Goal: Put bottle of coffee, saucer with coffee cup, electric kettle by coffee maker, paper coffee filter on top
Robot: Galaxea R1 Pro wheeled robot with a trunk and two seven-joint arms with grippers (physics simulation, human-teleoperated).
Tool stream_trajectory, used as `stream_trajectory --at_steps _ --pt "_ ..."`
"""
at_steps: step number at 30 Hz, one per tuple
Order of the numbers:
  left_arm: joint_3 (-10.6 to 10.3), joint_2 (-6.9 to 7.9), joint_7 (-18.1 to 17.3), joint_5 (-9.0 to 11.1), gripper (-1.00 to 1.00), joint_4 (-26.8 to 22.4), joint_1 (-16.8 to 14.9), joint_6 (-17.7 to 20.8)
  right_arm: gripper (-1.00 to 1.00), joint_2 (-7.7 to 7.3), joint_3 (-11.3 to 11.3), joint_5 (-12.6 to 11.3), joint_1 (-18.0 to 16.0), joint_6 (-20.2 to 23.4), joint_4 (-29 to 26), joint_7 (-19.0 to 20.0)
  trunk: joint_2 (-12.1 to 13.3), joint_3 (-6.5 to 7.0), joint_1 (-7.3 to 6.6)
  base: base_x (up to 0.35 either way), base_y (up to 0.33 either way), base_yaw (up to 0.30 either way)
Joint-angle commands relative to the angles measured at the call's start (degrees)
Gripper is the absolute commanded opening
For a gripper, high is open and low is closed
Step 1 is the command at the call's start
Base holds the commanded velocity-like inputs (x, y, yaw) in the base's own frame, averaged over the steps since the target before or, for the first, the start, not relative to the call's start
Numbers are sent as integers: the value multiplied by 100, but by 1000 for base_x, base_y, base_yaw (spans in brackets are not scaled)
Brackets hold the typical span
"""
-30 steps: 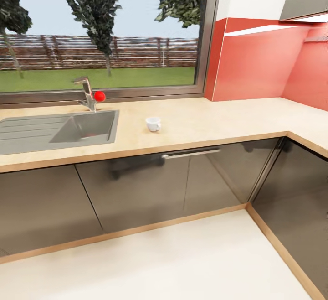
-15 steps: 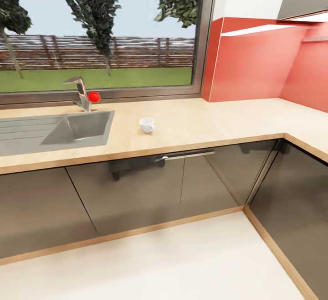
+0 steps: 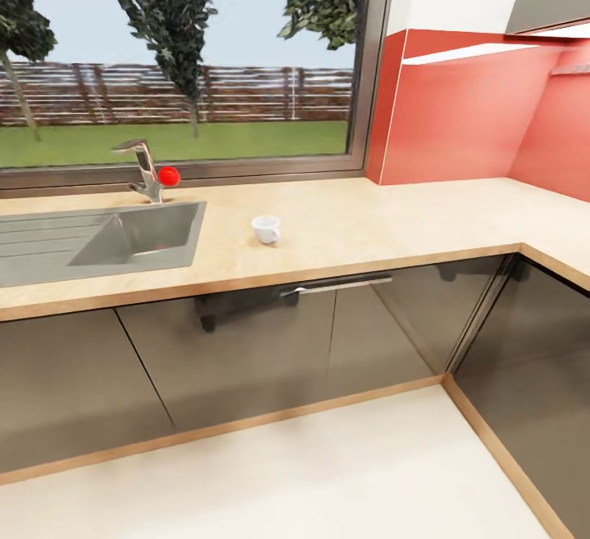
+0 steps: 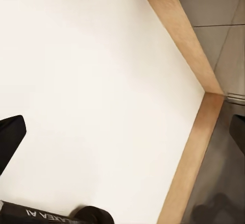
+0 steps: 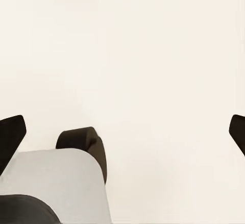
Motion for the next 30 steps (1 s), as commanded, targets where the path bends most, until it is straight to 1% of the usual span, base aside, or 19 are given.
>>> stream_trajectory --at_steps 1,11,12,13,14,18,19,20,21,24,26,27,28,29,30 --pt "-38 5 -18 60 100 12 -3 38 100 2 -45 -25 -6 -1 -12 67 -2 -5 -1 3 1 0" --pt "-16 16 -18 66 100 143 -3 35 100 24 -20 -20 -15 -14 -120 71 -2 -5 -1 0 0 0" --pt "11 39 -18 69 100 182 -3 35 100 53 6 -20 -23 11 -1190 83 -2 -5 -1 0 0 0" --pt "13 52 -18 69 100 190 -3 35 100 69 11 -18 -23 15 -1374 84 -2 -5 -1 0 0 0" --pt "15 82 -18 69 100 200 -3 35 100 133 17 -14 -23 24 -1727 85 -2 -5 -1 0 0 0" --pt "18 142 -18 69 100 216 10 35 100 265 65 -11 -24 102 -2449 90 -2 -5 -1 0 0 0" --pt "19 184 -18 69 100 220 18 35 100 309 182 -10 -24 390 -2917 100 -2 -5 -1 0 0 0" --pt "19 217 -18 69 100 223 28 37 100 338 334 -11 -24 828 -3451 114 -2 -5 -1 0 0 0" --pt "19 231 -18 69 100 224 41 38 100 348 410 -12 -24 1072 -3735 121 -2 -5 -1 0 0 0" --pt "23 259 -18 69 100 226 101 39 100 368 595 -24 -24 1789 -4601 137 -2 -5 -1 0 0 0" --pt "25 275 -18 69 100 226 134 39 100 375 673 -31 -24 2168 -5121 153 -2 -5 -1 0 0 0" --pt "30 318 -18 74 100 228 163 42 100 383 739 -45 -26 2524 -5744 253 -2 -5 -1 0 0 0" --pt "33 341 -18 78 100 228 174 42 100 386 752 -48 -32 2600 -5914 312 -2 -5 -1 0 0 0" --pt "38 379 -18 88 100 230 219 43 100 390 773 -55 -82 2713 -6191 456 -2 -5 -1 0 0 0" --pt "39 400 -18 91 100 229 255 43 100 392 781 -59 -128 2755 -6296 537 -2 -5 -1 0 0 0"
